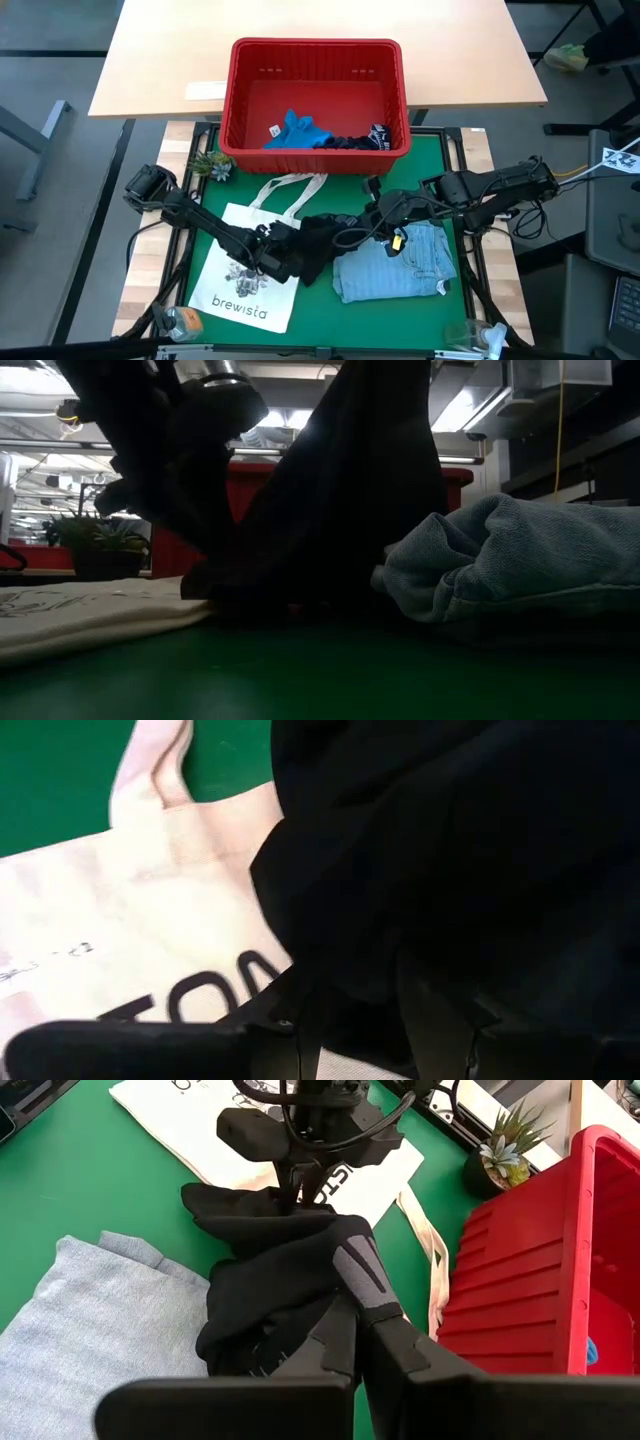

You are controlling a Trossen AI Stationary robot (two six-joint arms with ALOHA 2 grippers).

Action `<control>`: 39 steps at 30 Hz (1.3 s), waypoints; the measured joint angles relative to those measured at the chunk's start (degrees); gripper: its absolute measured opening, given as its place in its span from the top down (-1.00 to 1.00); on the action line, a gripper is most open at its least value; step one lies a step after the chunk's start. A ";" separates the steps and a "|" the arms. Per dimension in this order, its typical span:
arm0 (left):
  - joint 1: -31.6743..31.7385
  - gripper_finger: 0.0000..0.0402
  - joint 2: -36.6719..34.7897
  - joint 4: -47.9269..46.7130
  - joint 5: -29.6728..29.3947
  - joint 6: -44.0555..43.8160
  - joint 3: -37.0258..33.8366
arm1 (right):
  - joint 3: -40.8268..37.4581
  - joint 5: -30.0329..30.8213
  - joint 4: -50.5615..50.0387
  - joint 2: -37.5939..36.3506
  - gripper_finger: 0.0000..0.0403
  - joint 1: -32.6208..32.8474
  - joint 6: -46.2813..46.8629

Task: Fold Laundry from Bin
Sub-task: Fold the black boxer

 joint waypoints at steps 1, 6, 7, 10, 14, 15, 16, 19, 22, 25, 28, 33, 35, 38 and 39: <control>-0.01 0.43 -0.02 1.02 -0.01 -0.01 -0.46 | 0.00 0.02 0.02 0.01 0.96 0.00 0.00; -0.01 0.45 -0.02 4.33 0.16 0.01 -2.63 | 0.00 0.00 0.02 0.01 0.96 0.00 -0.02; -0.01 0.47 -0.02 4.45 0.14 0.01 -2.73 | 0.00 0.00 0.02 0.01 0.96 0.00 -0.02; -0.01 0.60 -0.02 4.62 0.12 0.01 -2.80 | 0.00 0.00 0.02 0.01 0.96 0.00 -0.02; -0.01 0.89 -0.01 4.80 0.14 0.01 -2.80 | 0.00 0.48 0.03 0.01 0.96 0.00 -0.02; -0.01 0.94 -0.02 4.78 0.16 0.01 -2.80 | 0.00 0.74 0.04 0.01 0.96 0.00 -0.04; -0.01 0.97 -0.02 4.77 0.37 0.01 -2.80 | 0.00 1.10 0.04 0.01 0.96 0.01 -0.04; -0.01 0.99 -0.57 4.69 2.04 2.17 -2.82 | -0.02 2.31 0.04 0.01 0.96 0.00 -0.14; -0.02 0.99 -2.94 4.27 3.48 4.56 -2.82 | -0.02 4.25 0.07 0.01 0.96 -0.29 -0.33; -0.01 1.00 -6.79 3.52 3.28 6.92 -2.82 | -0.02 4.42 0.40 0.01 0.96 -2.02 -0.57; 0.19 1.00 -12.22 2.18 2.74 10.29 -2.82 | -0.02 4.03 1.34 0.01 0.96 -5.06 -1.49; 1.38 1.00 -21.28 -3.12 -0.56 13.42 -2.82 | -0.04 2.51 2.93 0.01 0.96 -10.92 -4.21; 2.45 1.00 -25.14 -5.16 -2.28 15.12 -2.82 | -0.04 1.18 4.46 0.01 0.96 -13.47 -5.42; 4.44 1.00 -30.41 -7.41 -5.07 17.73 -2.82 | -0.04 -0.88 7.49 0.01 0.96 -17.16 -7.46; 5.15 1.00 -32.08 -7.76 -6.12 18.86 -2.82 | -0.04 -1.80 8.72 0.01 0.96 -18.31 -8.20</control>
